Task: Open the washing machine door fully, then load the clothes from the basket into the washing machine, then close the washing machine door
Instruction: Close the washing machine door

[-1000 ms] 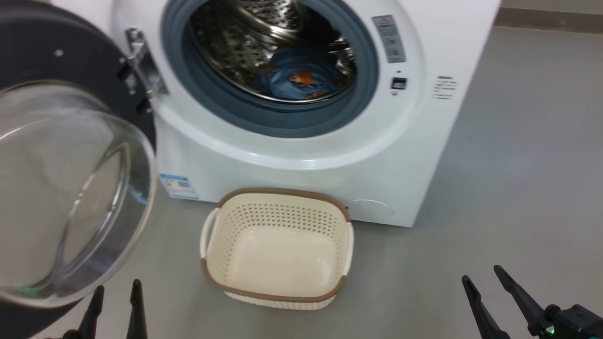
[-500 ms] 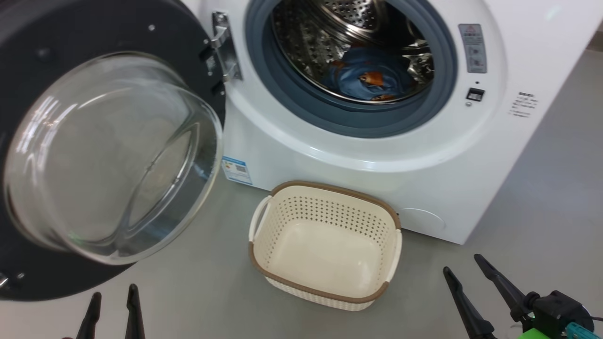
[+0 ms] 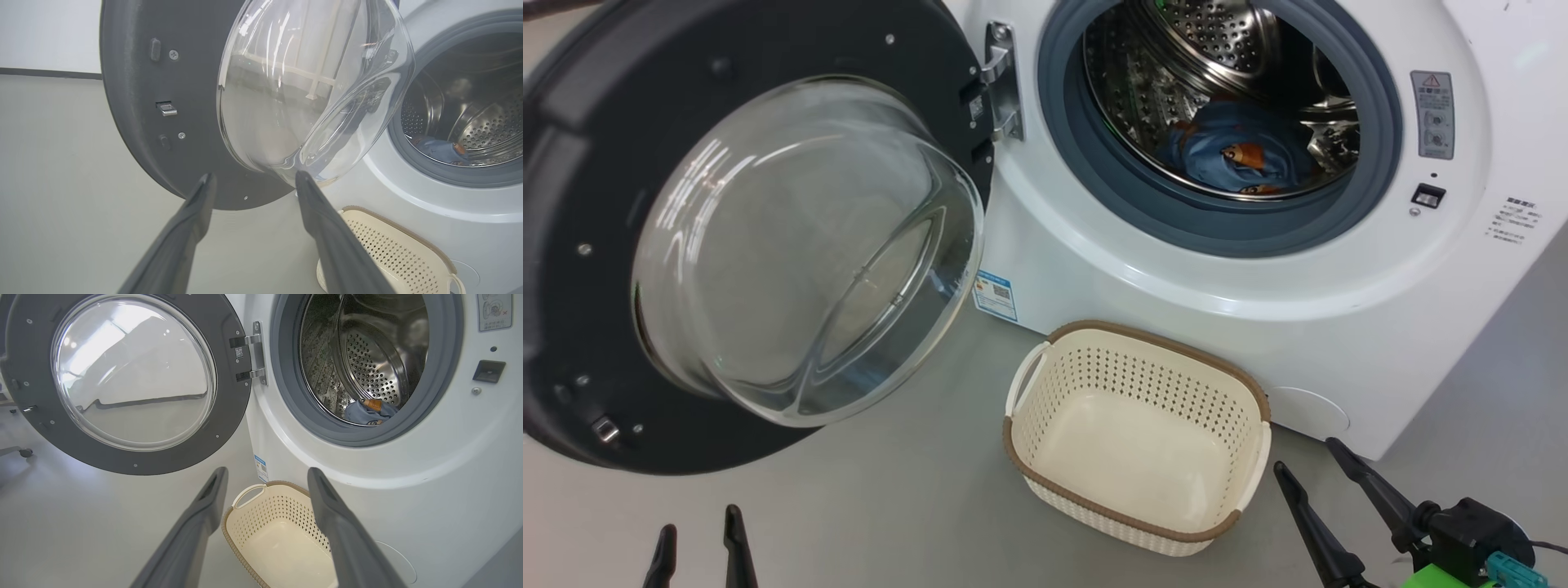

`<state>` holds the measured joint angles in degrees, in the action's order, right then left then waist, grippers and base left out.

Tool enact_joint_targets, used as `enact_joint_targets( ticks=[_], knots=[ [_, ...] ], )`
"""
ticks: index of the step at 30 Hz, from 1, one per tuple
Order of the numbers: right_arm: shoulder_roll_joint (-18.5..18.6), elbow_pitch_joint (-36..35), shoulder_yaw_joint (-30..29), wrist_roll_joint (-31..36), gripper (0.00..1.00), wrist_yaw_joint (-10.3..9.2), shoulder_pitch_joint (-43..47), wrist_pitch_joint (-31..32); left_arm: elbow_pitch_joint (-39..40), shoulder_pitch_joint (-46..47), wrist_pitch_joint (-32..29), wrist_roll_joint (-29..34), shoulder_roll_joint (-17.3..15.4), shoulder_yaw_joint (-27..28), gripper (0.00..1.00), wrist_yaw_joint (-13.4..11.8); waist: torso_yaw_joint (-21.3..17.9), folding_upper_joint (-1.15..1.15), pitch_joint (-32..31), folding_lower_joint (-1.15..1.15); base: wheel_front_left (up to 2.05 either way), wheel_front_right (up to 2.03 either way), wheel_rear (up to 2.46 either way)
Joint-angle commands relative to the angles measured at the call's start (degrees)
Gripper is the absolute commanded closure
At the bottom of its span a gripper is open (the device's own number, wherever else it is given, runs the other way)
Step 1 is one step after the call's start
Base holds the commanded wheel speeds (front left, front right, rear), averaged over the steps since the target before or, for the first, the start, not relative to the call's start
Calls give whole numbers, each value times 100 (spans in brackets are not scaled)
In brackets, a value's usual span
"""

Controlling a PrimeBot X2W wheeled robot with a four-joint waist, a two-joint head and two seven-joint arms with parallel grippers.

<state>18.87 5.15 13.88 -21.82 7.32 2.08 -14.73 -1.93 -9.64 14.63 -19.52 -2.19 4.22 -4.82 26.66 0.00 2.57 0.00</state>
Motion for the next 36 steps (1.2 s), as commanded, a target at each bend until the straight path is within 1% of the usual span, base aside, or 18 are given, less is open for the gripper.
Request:
enact_joint_targets(
  ticks=[1,5,6,7,8,10,11,15,17,19,22,23,25,28,33,36],
  knots=[
    [89,-108,87,-11,0,17,-125,-27,174,37,37,-39,-69,193,0,-26,59,0,-55,0,0,0,0],
    [76,-118,68,-15,0,17,-73,-27,223,13,37,-47,-69,250,0,-16,74,0,-87,0,0,0,0],
    [73,-116,63,-16,0,17,-64,-27,251,16,37,-52,-69,278,11,-11,69,0,-93,0,0,0,0],
    [68,-114,57,-17,0,17,-55,-27,279,19,37,-58,-69,310,27,-3,62,0,-98,0,0,0,0],
    [63,-114,52,-17,0,17,-46,-27,324,33,37,-74,-69,353,55,5,52,0,-101,0,0,0,0],
    [46,-116,26,-14,0,17,-23,-27,436,68,37,-128,-69,464,91,24,30,0,-107,0,0,0,0],
    [35,-118,3,-12,0,17,-5,-27,518,96,37,-138,-69,533,100,37,23,0,-113,0,0,0,0],
    [-12,-129,-84,-3,0,17,102,-27,979,285,37,-75,-69,898,100,172,-4,0,-134,0,0,0,0],
    [-31,-138,-126,1,0,17,157,-27,1218,429,37,61,-69,1127,100,319,-15,0,-132,0,0,0,0],
    [-54,-152,-179,8,0,17,221,-27,1408,639,37,169,-88,1399,100,521,-19,0,-127,0,0,0,0],
    [-93,-157,-291,11,0,17,328,-27,1437,1084,37,144,-258,1826,100,827,-16,0,-127,0,0,0,0],
    [-93,-157,-291,11,0,17,328,-27,1437,1084,37,144,-258,1826,100,827,-16,0,-127,0,0,0,0],
    [-122,-170,-370,21,0,17,395,-27,1338,1458,37,-24,-424,2094,100,985,-16,0,-112,0,0,0,0],
    [-142,-205,-437,36,0,17,458,-27,1107,1974,37,-259,-759,2352,100,1125,-48,0,-64,0,0,0,0],
    [-136,-238,-526,43,0,17,458,-27,514,2650,37,-780,-1327,2691,100,1207,-129,0,66,0,0,0,0],
    [-129,-266,-556,50,0,17,454,-27,-157,3036,-35,-1389,-1633,2811,100,1221,-159,0,142,0,0,0,0]
  ],
)
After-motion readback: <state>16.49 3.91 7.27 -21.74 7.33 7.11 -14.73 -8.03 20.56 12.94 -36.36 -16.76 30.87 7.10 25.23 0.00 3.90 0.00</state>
